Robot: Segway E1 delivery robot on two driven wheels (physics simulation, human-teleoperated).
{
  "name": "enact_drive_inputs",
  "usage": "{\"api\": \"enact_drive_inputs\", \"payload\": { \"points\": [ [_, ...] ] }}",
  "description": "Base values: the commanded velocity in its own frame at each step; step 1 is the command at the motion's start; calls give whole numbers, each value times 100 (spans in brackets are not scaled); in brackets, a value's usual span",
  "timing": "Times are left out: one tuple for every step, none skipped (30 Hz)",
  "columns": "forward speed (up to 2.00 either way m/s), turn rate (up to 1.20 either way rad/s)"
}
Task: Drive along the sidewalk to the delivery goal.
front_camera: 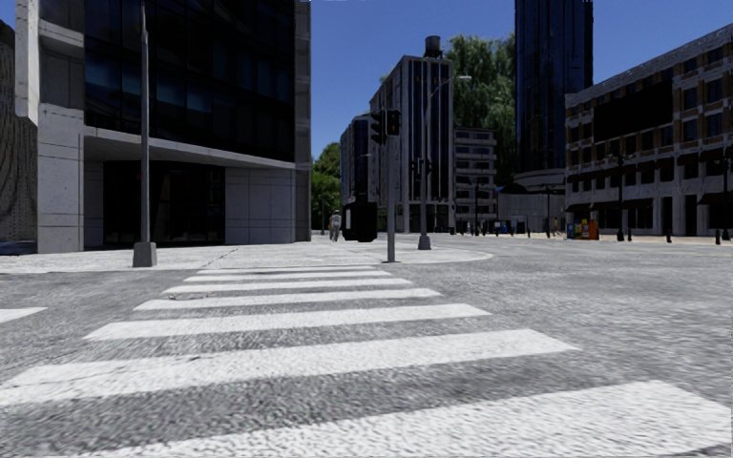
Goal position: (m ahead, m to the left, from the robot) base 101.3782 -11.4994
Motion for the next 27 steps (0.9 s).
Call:
{"api": "enact_drive_inputs", "payload": {
  "points": [
    [115, 92],
    [114, 89],
    [114, 87],
    [114, 86],
    [114, 86],
    [113, 84],
    [112, 79],
    [111, 55],
    [107, 0],
    [107, 0],
    [104, 0],
    [103, 0],
    [102, 0],
    [101, 0],
    [101, 0],
    [100, 0],
    [99, 0],
    [98, 0],
    [98, 0],
    [98, 0],
    [97, 0],
    [97, 0],
    [96, 0],
    [96, 0],
    [96, 0],
    [102, 0],
    [121, 0]
  ]
}}
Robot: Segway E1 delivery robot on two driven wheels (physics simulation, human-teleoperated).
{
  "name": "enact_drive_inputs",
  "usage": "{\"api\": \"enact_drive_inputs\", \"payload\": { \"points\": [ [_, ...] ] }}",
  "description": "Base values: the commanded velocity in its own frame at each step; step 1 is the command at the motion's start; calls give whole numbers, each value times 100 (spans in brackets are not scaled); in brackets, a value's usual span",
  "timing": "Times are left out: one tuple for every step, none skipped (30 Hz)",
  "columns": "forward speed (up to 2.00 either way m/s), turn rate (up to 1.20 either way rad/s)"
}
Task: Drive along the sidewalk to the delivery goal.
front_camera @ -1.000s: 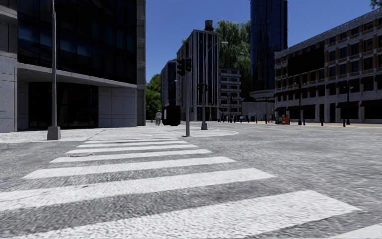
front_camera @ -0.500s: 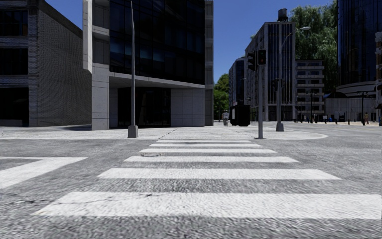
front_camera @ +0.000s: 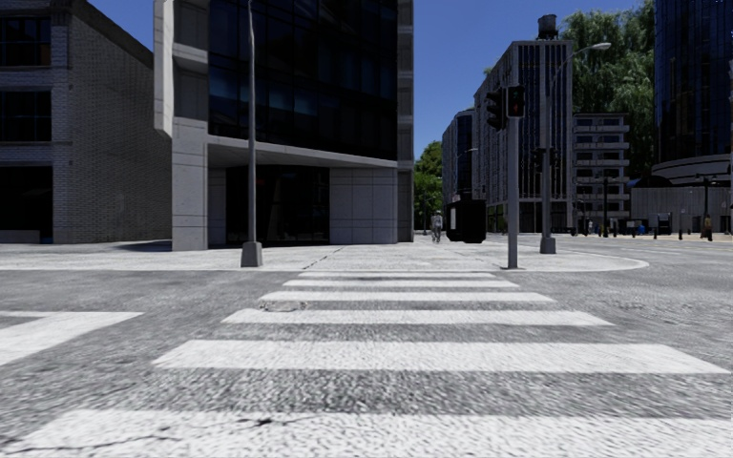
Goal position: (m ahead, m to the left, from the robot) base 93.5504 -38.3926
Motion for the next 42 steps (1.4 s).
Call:
{"api": "enact_drive_inputs", "payload": {
  "points": [
    [152, 0],
    [173, 0],
    [173, 0],
    [180, 0],
    [185, -3],
    [192, -10],
    [200, -22],
    [200, -22],
    [200, -34],
    [200, -37],
    [200, -38],
    [200, -38],
    [200, -38],
    [200, -38],
    [200, -38],
    [200, -38],
    [200, -38],
    [200, -38],
    [200, -38],
    [200, -38],
    [200, -38],
    [200, -38],
    [200, -35],
    [200, -10],
    [200, -10],
    [200, 0],
    [200, 0],
    [200, 0],
    [200, 0],
    [200, 0],
    [200, 0],
    [200, 0],
    [200, 0],
    [200, 0],
    [200, 0],
    [200, 0],
    [200, 0],
    [200, 0],
    [200, 0],
    [200, 0],
    [200, 0],
    [200, 0]
  ]
}}
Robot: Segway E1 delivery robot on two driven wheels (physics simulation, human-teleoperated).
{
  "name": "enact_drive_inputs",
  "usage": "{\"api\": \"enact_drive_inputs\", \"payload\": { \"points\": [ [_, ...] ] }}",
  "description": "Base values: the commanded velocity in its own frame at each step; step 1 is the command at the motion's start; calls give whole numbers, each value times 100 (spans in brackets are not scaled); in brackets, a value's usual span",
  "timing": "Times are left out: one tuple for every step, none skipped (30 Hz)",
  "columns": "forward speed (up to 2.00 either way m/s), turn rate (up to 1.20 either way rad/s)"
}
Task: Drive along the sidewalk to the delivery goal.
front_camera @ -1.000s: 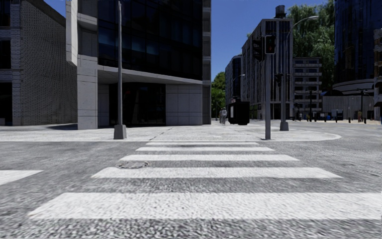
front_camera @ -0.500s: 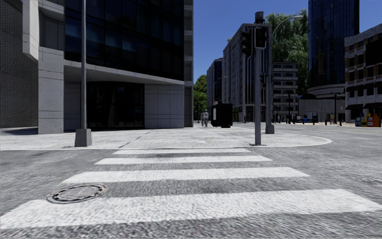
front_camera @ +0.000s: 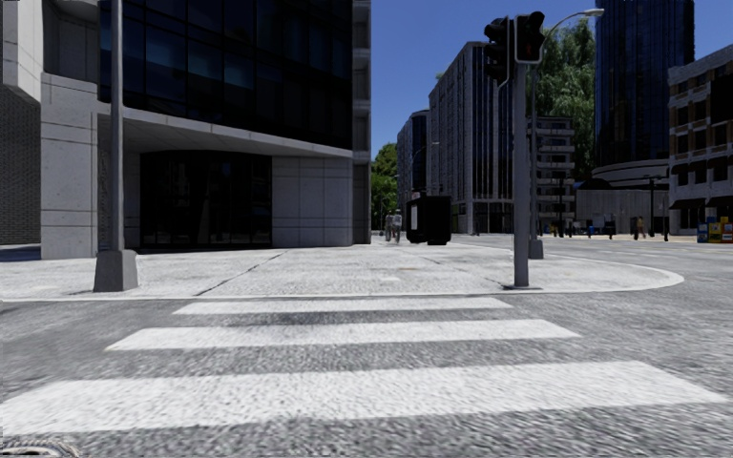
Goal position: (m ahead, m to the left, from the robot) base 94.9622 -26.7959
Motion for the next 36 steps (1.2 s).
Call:
{"api": "enact_drive_inputs", "payload": {
  "points": [
    [200, 0],
    [200, 0],
    [200, 0],
    [200, 0],
    [200, 0],
    [200, 0],
    [200, 0],
    [200, 0],
    [200, 0],
    [200, 0],
    [200, 0],
    [200, 0],
    [200, 0],
    [200, 0],
    [200, 0],
    [200, 0],
    [200, 0],
    [200, 0],
    [200, 0],
    [200, 0],
    [200, 0],
    [200, 0],
    [200, 0],
    [200, 0],
    [200, 0],
    [200, 0],
    [200, 0],
    [200, 0],
    [200, 0],
    [200, 0],
    [200, 0],
    [200, 0],
    [200, 0],
    [200, 0],
    [200, 0],
    [200, 0]
  ]
}}
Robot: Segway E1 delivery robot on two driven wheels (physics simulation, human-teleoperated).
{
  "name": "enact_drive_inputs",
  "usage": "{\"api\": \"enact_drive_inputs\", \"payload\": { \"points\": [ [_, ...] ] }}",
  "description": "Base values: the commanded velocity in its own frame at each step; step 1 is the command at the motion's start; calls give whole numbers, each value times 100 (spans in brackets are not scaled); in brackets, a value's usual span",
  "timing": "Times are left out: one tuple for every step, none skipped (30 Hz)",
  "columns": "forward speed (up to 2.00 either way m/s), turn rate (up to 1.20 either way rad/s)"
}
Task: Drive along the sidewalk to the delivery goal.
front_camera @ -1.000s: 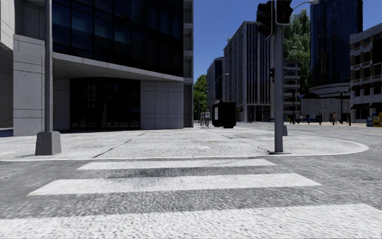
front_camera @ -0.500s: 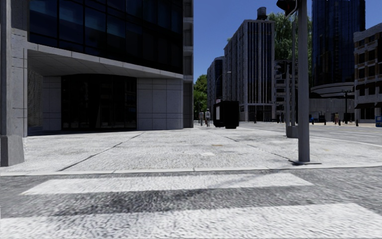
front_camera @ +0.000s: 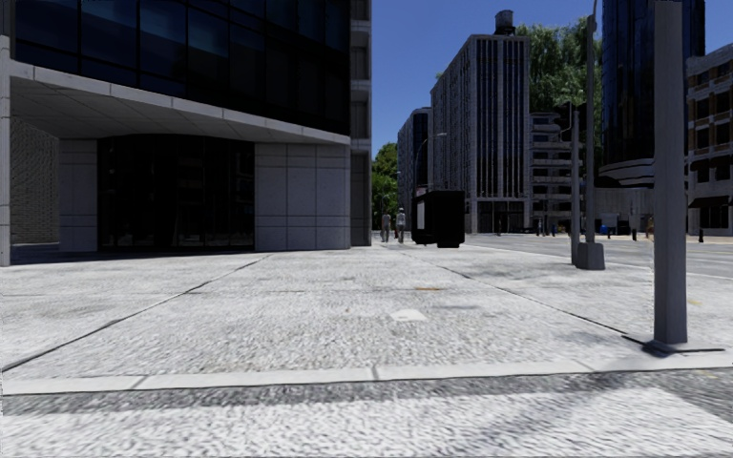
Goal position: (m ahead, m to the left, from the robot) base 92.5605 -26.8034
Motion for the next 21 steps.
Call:
{"api": "enact_drive_inputs", "payload": {
  "points": [
    [200, 0],
    [200, 0],
    [200, 0],
    [200, 0],
    [200, 0],
    [200, 0],
    [200, 0],
    [200, 0],
    [200, 0],
    [200, 0],
    [200, 0],
    [200, 0],
    [200, 0],
    [200, 0],
    [200, 0],
    [200, 0],
    [186, 0],
    [163, 0],
    [163, 0],
    [149, 0],
    [142, 0]
  ]
}}
